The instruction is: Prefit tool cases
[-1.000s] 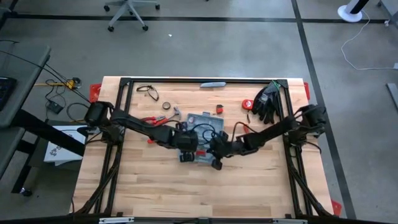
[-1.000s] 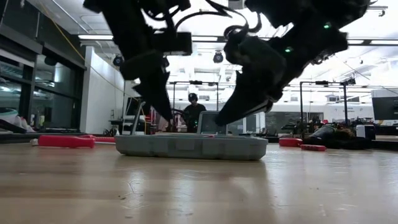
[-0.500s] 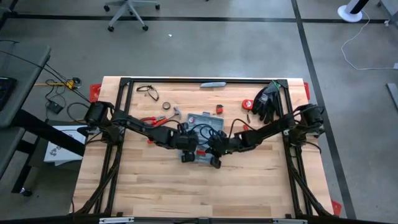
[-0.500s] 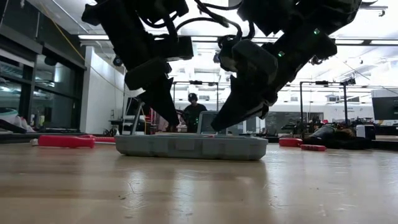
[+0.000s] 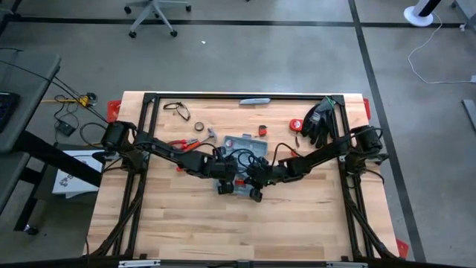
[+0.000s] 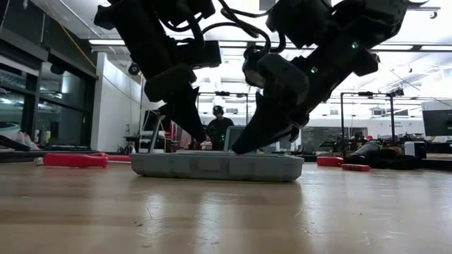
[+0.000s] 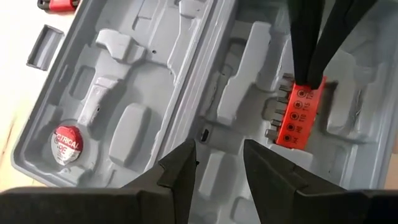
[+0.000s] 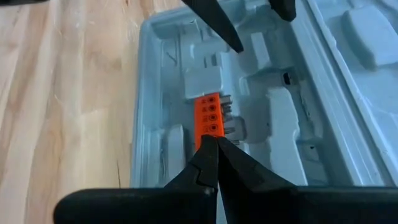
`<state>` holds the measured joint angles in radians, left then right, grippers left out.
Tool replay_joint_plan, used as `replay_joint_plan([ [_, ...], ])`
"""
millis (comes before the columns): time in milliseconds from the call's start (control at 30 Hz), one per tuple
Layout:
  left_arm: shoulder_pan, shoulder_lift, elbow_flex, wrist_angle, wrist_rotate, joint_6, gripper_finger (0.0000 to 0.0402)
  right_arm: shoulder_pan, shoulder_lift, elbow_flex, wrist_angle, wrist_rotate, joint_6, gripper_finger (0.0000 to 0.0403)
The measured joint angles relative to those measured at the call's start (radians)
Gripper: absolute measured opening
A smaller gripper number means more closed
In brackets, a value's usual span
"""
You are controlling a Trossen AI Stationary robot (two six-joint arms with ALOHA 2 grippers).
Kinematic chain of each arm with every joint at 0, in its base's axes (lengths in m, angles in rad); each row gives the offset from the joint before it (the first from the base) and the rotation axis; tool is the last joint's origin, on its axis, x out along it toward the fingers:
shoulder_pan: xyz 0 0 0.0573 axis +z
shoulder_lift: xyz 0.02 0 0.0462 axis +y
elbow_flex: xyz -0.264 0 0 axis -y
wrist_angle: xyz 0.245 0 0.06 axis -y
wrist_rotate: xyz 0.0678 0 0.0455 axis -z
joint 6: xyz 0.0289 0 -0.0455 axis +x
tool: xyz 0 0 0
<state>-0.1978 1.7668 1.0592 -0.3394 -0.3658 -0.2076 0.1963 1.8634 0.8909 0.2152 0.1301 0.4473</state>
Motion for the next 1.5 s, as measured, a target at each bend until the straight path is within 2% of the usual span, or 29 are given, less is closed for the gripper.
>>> replay_joint_plan([
  [267,0.000,0.000,0.000,0.017,0.037,0.012,0.0126,0.000,0.020,0.002,0.009,-0.002,0.000,0.0000],
  [433,-0.008,0.001,0.000,0.129,0.148,0.090,0.0126,0.000,0.020,0.002,0.006,-0.003,-0.003,0.0000],
  [533,-0.008,0.011,0.000,0.176,0.157,0.096,0.0126,0.000,0.020,0.002,0.005,-0.003,-0.003,0.0000],
  [767,-0.008,0.101,0.002,0.180,0.199,0.082,0.0126,0.000,0.021,0.001,0.004,-0.005,-0.003,0.0000],
  [1133,0.001,0.149,0.006,0.134,0.201,0.055,0.0125,0.001,0.014,-0.002,0.010,-0.008,-0.016,0.0000],
  [1500,0.002,0.151,0.003,0.131,0.205,0.071,0.0086,0.001,0.001,-0.003,-0.041,-0.036,-0.012,0.0000],
])
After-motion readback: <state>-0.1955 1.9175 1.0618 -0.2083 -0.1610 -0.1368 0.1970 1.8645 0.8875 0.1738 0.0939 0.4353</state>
